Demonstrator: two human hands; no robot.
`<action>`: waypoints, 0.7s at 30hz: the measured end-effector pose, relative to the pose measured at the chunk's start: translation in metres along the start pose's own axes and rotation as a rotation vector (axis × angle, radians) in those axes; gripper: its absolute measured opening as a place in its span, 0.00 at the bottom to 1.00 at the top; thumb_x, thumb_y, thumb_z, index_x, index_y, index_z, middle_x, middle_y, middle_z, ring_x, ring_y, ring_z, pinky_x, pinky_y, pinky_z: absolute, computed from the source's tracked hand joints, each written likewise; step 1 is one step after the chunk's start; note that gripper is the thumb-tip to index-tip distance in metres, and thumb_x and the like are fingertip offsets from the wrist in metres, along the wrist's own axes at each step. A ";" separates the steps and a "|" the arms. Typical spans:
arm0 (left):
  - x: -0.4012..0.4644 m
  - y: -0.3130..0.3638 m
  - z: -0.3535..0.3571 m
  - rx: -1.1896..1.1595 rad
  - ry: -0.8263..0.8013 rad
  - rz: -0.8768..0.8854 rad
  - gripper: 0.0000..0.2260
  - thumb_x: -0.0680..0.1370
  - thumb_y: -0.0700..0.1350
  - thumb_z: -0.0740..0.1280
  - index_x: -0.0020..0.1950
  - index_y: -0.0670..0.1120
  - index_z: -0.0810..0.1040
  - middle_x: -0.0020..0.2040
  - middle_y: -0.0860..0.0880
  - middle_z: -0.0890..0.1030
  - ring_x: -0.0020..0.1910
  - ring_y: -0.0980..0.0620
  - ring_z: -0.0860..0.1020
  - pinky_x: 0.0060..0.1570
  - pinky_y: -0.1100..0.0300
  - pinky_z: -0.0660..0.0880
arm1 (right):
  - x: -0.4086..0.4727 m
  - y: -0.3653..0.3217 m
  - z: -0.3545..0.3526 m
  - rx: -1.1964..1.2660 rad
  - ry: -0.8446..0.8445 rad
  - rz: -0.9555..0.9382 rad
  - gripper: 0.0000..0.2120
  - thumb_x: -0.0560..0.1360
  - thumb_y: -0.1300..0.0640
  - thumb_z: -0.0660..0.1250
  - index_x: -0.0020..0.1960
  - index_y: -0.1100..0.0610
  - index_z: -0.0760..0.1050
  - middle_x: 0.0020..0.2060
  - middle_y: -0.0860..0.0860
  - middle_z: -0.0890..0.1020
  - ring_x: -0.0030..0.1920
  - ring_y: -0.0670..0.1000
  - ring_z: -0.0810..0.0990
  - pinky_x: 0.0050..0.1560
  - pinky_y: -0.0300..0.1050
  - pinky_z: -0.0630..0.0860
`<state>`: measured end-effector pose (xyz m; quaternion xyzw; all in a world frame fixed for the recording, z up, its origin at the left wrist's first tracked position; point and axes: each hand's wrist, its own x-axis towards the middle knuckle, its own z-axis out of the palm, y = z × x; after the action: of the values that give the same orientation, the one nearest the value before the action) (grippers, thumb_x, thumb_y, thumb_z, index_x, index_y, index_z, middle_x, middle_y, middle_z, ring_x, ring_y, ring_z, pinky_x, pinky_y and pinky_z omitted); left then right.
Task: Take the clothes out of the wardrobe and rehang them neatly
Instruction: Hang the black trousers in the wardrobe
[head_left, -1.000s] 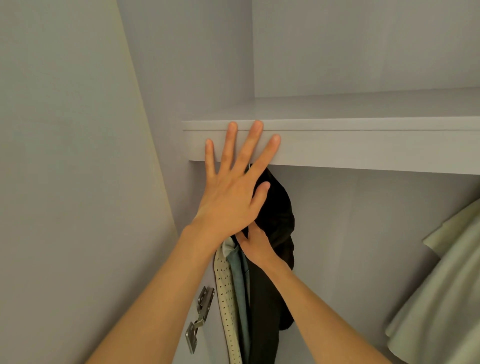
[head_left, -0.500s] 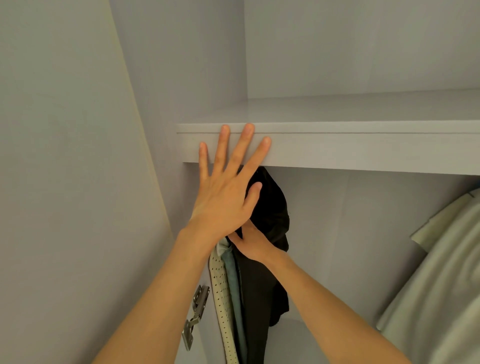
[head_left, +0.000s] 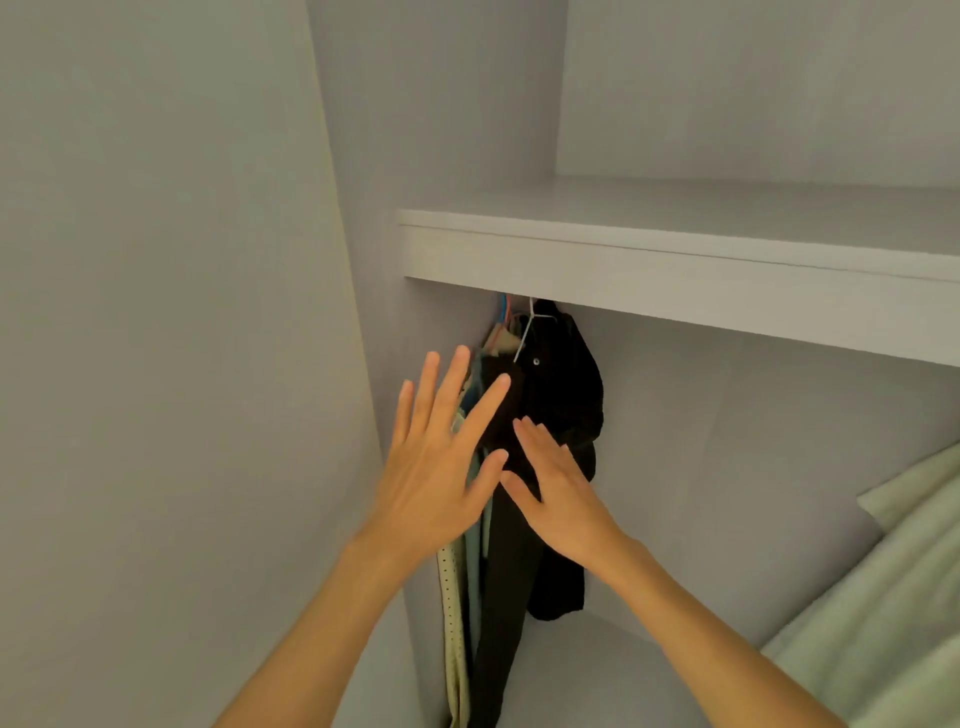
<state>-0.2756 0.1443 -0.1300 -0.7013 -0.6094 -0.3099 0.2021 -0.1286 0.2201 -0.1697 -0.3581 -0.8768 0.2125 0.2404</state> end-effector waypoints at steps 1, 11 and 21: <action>-0.015 0.002 0.003 0.017 -0.024 -0.038 0.27 0.79 0.54 0.54 0.76 0.55 0.50 0.77 0.48 0.44 0.75 0.45 0.39 0.71 0.43 0.44 | -0.008 0.002 0.001 -0.033 -0.018 -0.022 0.30 0.80 0.46 0.53 0.76 0.50 0.42 0.76 0.47 0.46 0.71 0.40 0.38 0.70 0.40 0.37; -0.196 0.056 -0.012 0.180 -0.256 -0.532 0.28 0.78 0.57 0.50 0.76 0.56 0.44 0.77 0.45 0.48 0.75 0.44 0.39 0.69 0.45 0.44 | -0.097 -0.006 0.038 -0.290 -0.298 -0.229 0.31 0.79 0.43 0.51 0.76 0.52 0.42 0.76 0.50 0.46 0.75 0.48 0.41 0.72 0.47 0.38; -0.403 0.152 -0.106 0.315 -0.320 -0.994 0.26 0.76 0.57 0.51 0.74 0.53 0.58 0.74 0.42 0.60 0.74 0.39 0.52 0.66 0.38 0.59 | -0.226 -0.114 0.113 -0.190 -0.637 -0.608 0.31 0.80 0.43 0.49 0.73 0.48 0.32 0.73 0.44 0.36 0.72 0.43 0.33 0.70 0.44 0.31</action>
<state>-0.1733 -0.2462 -0.3137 -0.3282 -0.9298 -0.1623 0.0387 -0.1120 -0.0423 -0.2584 -0.0213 -0.9881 0.1502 -0.0238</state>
